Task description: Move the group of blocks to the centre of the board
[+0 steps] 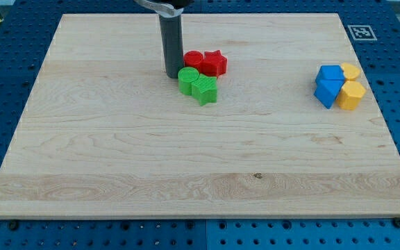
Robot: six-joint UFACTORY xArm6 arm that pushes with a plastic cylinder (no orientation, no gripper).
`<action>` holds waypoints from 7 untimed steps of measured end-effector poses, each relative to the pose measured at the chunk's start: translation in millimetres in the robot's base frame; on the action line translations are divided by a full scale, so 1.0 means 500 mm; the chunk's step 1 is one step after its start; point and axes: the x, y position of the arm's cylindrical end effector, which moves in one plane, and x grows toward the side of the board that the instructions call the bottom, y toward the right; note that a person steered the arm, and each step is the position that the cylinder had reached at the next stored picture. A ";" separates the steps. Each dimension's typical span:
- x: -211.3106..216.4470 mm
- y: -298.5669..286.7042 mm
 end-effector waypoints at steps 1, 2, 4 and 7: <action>-0.028 -0.073; -0.101 -0.101; -0.149 0.063; -0.069 0.075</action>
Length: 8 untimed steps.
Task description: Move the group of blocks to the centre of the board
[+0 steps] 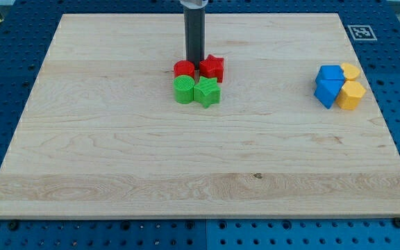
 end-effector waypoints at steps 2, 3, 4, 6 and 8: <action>-0.058 0.080; -0.029 0.109; -0.001 0.075; 0.022 0.046; -0.049 0.147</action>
